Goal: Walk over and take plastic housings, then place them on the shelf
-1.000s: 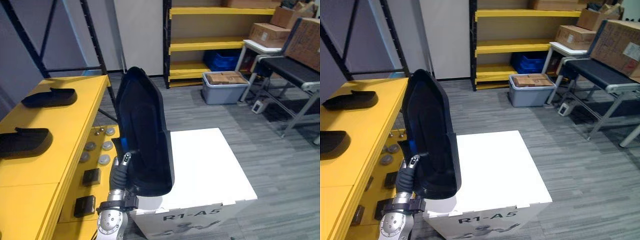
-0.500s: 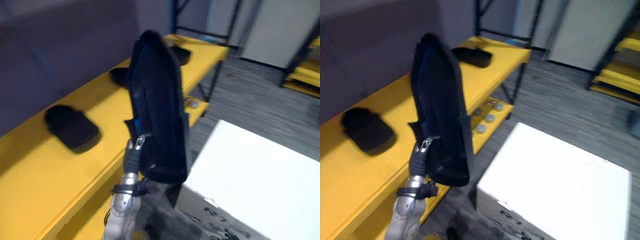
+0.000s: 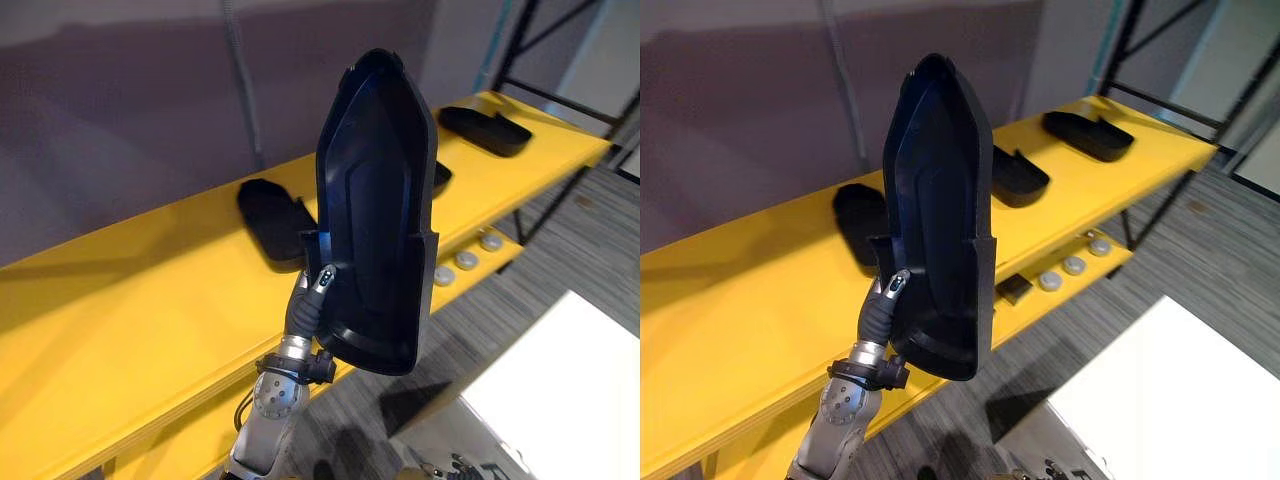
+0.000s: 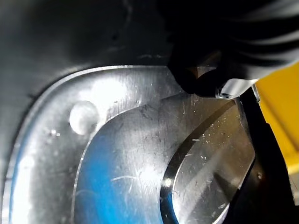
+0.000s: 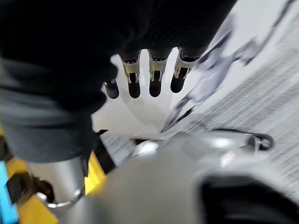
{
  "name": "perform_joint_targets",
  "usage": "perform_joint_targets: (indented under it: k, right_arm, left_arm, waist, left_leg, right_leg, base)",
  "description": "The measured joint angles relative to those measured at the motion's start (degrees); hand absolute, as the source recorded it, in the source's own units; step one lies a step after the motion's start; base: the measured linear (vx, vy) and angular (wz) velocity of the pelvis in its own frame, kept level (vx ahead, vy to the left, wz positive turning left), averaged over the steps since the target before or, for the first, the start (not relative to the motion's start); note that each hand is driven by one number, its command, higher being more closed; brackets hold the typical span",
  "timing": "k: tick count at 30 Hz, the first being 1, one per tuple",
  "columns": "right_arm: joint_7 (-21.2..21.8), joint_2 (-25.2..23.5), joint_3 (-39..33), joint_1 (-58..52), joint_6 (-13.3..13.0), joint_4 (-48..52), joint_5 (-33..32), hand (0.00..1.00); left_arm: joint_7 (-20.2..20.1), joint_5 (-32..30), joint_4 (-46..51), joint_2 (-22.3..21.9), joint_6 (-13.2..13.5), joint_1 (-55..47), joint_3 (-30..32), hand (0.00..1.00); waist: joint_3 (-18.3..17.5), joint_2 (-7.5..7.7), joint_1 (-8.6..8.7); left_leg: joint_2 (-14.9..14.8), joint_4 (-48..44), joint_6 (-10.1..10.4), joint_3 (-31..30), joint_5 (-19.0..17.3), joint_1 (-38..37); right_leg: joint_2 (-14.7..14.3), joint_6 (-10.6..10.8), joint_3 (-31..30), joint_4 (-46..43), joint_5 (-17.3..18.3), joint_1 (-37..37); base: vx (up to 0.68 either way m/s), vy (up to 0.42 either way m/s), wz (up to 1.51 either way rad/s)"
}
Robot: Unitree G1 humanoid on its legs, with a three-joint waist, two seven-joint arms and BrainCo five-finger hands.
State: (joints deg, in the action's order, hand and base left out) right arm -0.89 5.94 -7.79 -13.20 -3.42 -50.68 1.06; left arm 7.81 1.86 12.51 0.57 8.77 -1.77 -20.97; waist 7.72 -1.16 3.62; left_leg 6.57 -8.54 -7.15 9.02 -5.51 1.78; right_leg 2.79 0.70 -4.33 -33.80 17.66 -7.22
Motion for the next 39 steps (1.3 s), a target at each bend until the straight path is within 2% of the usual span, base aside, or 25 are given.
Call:
perform_joint_targets:
  k: [2,3,4,5,7,9,13,15,17,18,19,20,21,22,24,26,27,28,30,32,35,36,37,38,39]
  right_arm:
    - [-0.1,-0.3,0.2,-1.7,-0.1,2.0,-0.9,0.00]
    - [-0.2,-0.5,0.3,-2.9,-0.1,3.0,-1.3,0.00]
    - [-0.2,-0.5,0.5,-3.2,-0.1,3.2,-1.3,0.00]
    - [-0.4,-0.5,1.0,-3.7,0.0,3.4,-1.6,0.00]
    - [-0.1,-0.4,2.0,-5.0,0.0,4.8,-1.6,0.00]
    - [-0.1,-0.5,2.3,-5.4,0.0,5.2,-1.6,0.00]
    - [0.0,-1.4,3.6,-6.9,0.0,7.3,-1.5,0.00]
    - [0.0,-1.5,3.6,-7.0,0.0,7.3,-1.5,0.00]
    - [-0.1,-1.2,3.4,-6.9,-0.1,7.3,-1.2,0.00]
    - [-0.1,-0.9,3.4,-6.4,-0.2,7.2,-1.2,0.00]
    - [-0.2,-1.5,3.5,-5.6,-0.2,6.7,-1.2,0.00]
    - [-0.2,-2.0,3.7,-5.1,-0.4,6.3,-1.2,0.00]
    - [-0.3,-1.4,3.0,-3.2,-0.4,4.3,-0.9,0.00]
    - [-0.5,-0.7,3.1,-0.6,-0.3,1.7,-0.2,0.00]
    - [-0.7,-0.7,3.6,0.6,-0.4,0.9,0.6,0.00]
    - [-0.8,0.4,3.5,1.7,-0.4,-0.2,1.5,0.00]
    - [-0.8,1.4,3.3,2.1,-0.4,-0.4,1.5,0.00]
    - [-0.9,1.6,3.3,2.2,-0.4,-0.6,1.5,0.00]
    - [-0.8,0.7,3.2,2.6,-0.4,-0.7,1.5,0.00]
    - [-0.9,0.0,3.3,2.9,-0.4,-1.0,1.5,0.00]
    - [-0.8,-0.2,3.5,4.0,-0.2,-1.1,1.5,0.00]
    - [-0.8,0.0,3.5,4.3,-0.1,-0.4,1.5,0.00]
    - [-0.8,-1.1,3.5,4.2,-0.1,1.0,1.5,0.00]
    - [-0.8,-1.7,3.5,4.1,-0.1,1.7,1.4,0.00]
    - [-0.7,-2.4,3.6,3.9,-0.3,2.6,1.2,0.00]
  left_arm:
    - [0.9,-1.1,0.1,-0.2,0.0,-0.3,0.4,1.00]
    - [1.1,-1.3,0.2,-0.4,0.0,-0.5,0.6,1.00]
    - [1.2,-1.4,0.6,-0.4,0.0,-0.7,0.9,1.00]
    - [1.4,-1.6,1.0,-0.8,0.0,-1.3,1.5,1.00]
    - [1.5,-2.3,3.0,-0.9,0.1,-4.3,1.8,1.00]
    - [1.5,-2.7,4.4,-1.0,0.1,-5.8,2.1,1.00]
    - [1.5,-2.8,5.4,-1.1,0.1,-10.1,4.8,1.00]
    - [1.5,-2.8,5.9,-1.1,0.1,-10.5,5.5,1.00]
    - [1.6,-2.8,7.0,-1.3,0.0,-10.5,6.9,1.00]
    - [1.7,-2.8,7.3,-2.0,0.1,-10.2,8.1,1.00]
    - [2.1,-2.6,7.4,-2.4,0.3,-10.2,9.4,1.00]
    - [2.2,-2.6,7.7,-2.0,0.7,-10.0,9.9,1.00]
    - [2.2,-2.6,6.9,-1.8,1.1,-9.4,10.3,1.00]
    - [2.3,-2.5,5.8,-1.5,1.1,-9.9,10.5,1.00]
    - [3.0,-2.5,3.7,-1.2,1.1,-10.4,10.5,1.00]
    - [3.3,-2.5,2.4,-1.7,1.1,-10.3,9.9,1.00]
    - [3.4,-2.5,2.1,-2.4,1.1,-10.0,9.2,1.00]
    - [3.4,-2.5,1.8,-2.5,1.1,-9.6,8.7,1.00]
    - [3.3,-2.4,0.6,-0.1,1.1,-6.9,7.7,1.00]
    - [3.4,-2.0,-0.6,1.5,1.1,-6.0,7.7,1.00]
    - [3.6,-2.1,-1.1,1.4,1.1,-5.9,7.4,1.00]
    - [3.6,-2.2,-1.1,1.2,1.1,-5.7,7.2,1.00]
    - [3.6,-2.2,-1.3,1.1,1.1,-5.2,6.8,1.00]
    - [3.6,-2.2,-1.3,0.8,1.0,-5.2,6.7,1.00]
    - [3.5,-2.6,-1.3,-0.2,0.9,-5.2,6.1,1.00]
  waist:
    - [-0.1,0.51,-0.22]
    - [-0.3,1.11,-1.76]
    - [-0.5,1.44,-2.35]
    - [-0.6,1.64,-2.69]
    - [-2.4,1.79,-3.08]
    - [-3.1,1.90,-3.64]
    - [-4.4,3.51,-5.10]
    - [-4.4,3.71,-5.36]
    - [-3.9,3.33,-5.19]
    - [-2.8,2.56,-5.17]
    - [-3.4,4.40,-4.64]
    - [-3.3,5.66,-4.34]
    - [-2.4,4.88,-3.79]
    - [-2.1,5.16,-3.73]
    - [-2.4,4.92,-3.15]
    - [-3.6,2.73,-2.21]
    - [-4.5,0.25,-1.33]
    - [-4.9,-0.24,-0.94]
    - [-4.0,2.11,-0.48]
    - [-3.7,2.98,-0.83]
    - [-3.5,3.25,-1.87]
    - [-3.0,2.70,-1.73]
    - [-2.6,3.77,-1.68]
    - [-2.6,4.18,-1.57]
    - [-2.6,4.35,-1.19]
  left_leg:
    - [1.7,-0.1,-0.2,-3.2,-0.2,-0.7]
    - [2.4,-0.5,-0.5,-4.0,-1.2,-1.1]
    - [2.5,-1.4,-0.4,-4.0,-2.1,-1.0]
    - [2.0,-3.8,0.2,-4.2,-3.8,-0.8]
    - [-0.7,-6.6,2.8,-3.1,-5.8,0.2]
    - [-1.4,-8.2,3.6,-3.1,-5.8,0.9]
    - [-1.2,-7.5,3.8,-4.4,-5.6,-1.7]
    - [-1.1,-7.8,3.8,-5.4,-5.6,-1.7]
    - [-1.6,-10.4,3.8,-5.5,-5.5,-0.8]
    - [-2.2,-12.1,4.1,-4.9,-5.6,-0.3]
    - [-2.5,-14.1,7.9,-3.2,-6.4,1.7]
    - [-3.4,-16.9,9.1,-1.0,-8.5,3.1]
    - [-9.9,-23.2,6.8,3.7,-12.3,5.0]
    - [-15.1,-25.1,8.3,5.2,-13.1,5.1]
    - [-20.4,-21.8,9.9,3.9,-12.3,3.3]
    - [-22.8,-13.1,11.9,0.3,-7.0,1.4]
    - [-23.1,-8.3,14.4,-1.2,-2.7,0.7]
    - [-22.3,-6.9,16.1,-1.3,-3.8,0.2]
    - [-18.2,-5.3,16.6,-0.9,-4.7,-0.6]
    - [-16.9,-7.7,14.7,0.2,-5.9,0.3]
    - [-16.3,-10.4,13.4,3.8,-6.6,0.8]
    - [-16.3,-9.9,12.1,4.7,-7.3,0.0]
    - [-15.5,-9.4,11.5,5.4,-7.6,-1.1]
    - [-15.4,-9.5,11.4,5.4,-7.6,-1.2]
    - [-14.5,-9.8,11.3,5.1,-7.7,-1.0]
  right_leg:
    - [-1.6,0.4,-4.5,1.7,-0.2,-0.9]
    - [-0.5,0.3,-3.9,5.5,-0.5,-0.7]
    - [0.4,0.5,-2.9,7.6,-1.0,-0.3]
    - [1.5,2.5,0.0,9.5,-3.9,1.6]
    - [1.4,1.9,4.6,13.5,-4.3,5.0]
    - [1.2,1.8,6.4,14.8,-4.3,6.2]
    - [1.0,1.3,8.6,18.9,-4.7,11.6]
    - [1.0,1.3,9.9,18.2,-4.7,12.0]
    - [1.3,1.3,12.1,11.5,-4.6,9.7]
    - [1.1,1.2,12.6,7.3,-2.1,6.5]
    - [1.9,0.1,11.7,15.8,-4.0,5.8]
    - [3.0,0.5,11.6,18.7,-7.0,5.4]
    - [2.4,0.3,12.6,18.4,-7.1,5.4]
    - [2.8,0.4,11.8,18.3,-7.1,5.6]
    - [4.4,1.1,11.4,18.6,-7.5,5.7]
    - [5.3,3.3,11.3,20.6,-8.9,5.7]
    - [5.6,5.4,11.4,22.5,-10.0,5.7]
    - [6.2,6.4,11.3,23.5,-10.7,5.8]
    - [10.3,8.1,11.0,25.2,-13.3,6.3]
    - [11.4,6.8,9.7,25.9,-17.4,5.6]
    - [11.3,2.4,7.9,24.0,-22.5,2.6]
    - [10.3,5.2,6.8,19.1,-19.9,1.1]
    - [8.0,7.3,3.0,9.9,-13.0,-1.4]
    - [6.2,7.2,1.1,6.2,-9.7,-2.4]
    - [2.7,6.8,-1.2,2.5,-5.6,-3.2]
  base:
    - [0.06,-0.088,1.41]
    - [0.09,-0.084,0.78]
    - [0.16,-0.131,0.89]
    - [0.19,-0.166,0.80]
    - [0.22,-0.188,0.93]
    - [0.21,-0.114,0.58]
    - [0.19,-0.046,0.40]
    - [0.13,-0.023,0.59]
    - [0.09,-0.019,0.61]
    - [-0.04,0.014,0.39]
    - [-0.03,-0.010,0.43]
    - [0.02,-0.088,0.56]
    - [0.09,-0.102,0.24]
    - [0.09,-0.060,0.10]
    - [0.05,0.132,-0.06]
    - [0.03,0.274,0.01]
    - [0.04,0.433,0.04]
    - [0.04,0.557,0.14]
    - [-0.01,0.449,0.08]
    - [-0.10,0.400,-0.25]
    - [-0.09,0.307,-0.50]
    - [-0.09,0.243,-0.46]
    - [-0.08,0.136,-0.25]
    - [-0.08,0.081,-0.06]
    - [-0.09,-0.044,0.11]
